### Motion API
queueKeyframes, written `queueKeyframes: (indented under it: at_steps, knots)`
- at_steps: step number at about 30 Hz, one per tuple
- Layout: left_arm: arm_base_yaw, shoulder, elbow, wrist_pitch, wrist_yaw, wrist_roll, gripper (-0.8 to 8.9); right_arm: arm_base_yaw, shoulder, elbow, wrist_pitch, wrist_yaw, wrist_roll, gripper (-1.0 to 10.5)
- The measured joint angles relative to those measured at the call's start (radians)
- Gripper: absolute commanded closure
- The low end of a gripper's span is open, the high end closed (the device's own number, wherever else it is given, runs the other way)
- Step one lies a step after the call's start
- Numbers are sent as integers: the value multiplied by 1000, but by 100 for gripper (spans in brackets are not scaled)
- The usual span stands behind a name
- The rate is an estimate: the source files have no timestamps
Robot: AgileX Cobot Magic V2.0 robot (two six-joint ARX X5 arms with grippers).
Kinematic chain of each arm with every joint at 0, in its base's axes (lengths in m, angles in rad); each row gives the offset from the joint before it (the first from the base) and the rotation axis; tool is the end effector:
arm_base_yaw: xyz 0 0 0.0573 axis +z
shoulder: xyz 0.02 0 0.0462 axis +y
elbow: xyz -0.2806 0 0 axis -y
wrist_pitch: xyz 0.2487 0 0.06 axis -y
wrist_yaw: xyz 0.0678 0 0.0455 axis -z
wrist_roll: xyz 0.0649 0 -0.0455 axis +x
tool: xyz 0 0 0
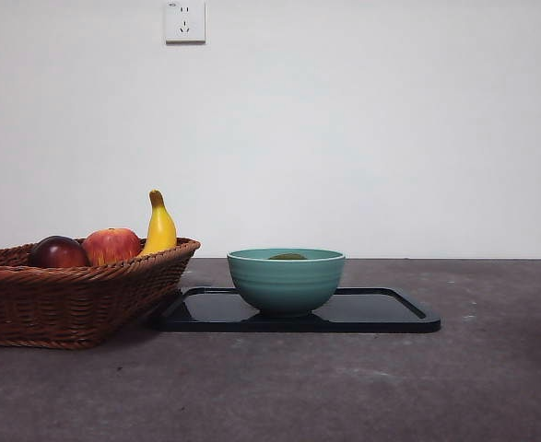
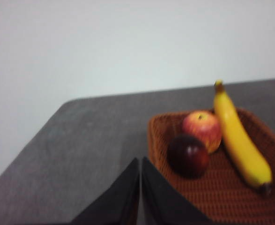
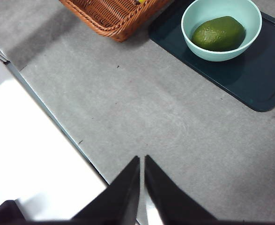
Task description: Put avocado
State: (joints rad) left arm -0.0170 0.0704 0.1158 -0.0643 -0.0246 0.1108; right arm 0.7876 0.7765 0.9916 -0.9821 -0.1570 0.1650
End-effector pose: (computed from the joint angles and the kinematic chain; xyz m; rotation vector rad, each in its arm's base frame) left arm 0.1185 -0.0004 0.1920 0.1112 0.0193 0.0065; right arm 0.0951 0.1099 0.3203 -0.1009 0.8251 0.8291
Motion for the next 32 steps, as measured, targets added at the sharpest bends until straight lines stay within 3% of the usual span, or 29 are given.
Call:
queueKeyframes:
  at_steps: [11,17,32]
  knots:
    - [0,-66,-82,-26,-3,-12,807,0,0,0,0,0,0,940]
    - [0,-66,-84,-117,-3,-50,807,0,0,0,0,0,0,940]
    - [0,-65,-84,-119,-3,-121,807,0,0,0,0,0,0,940]
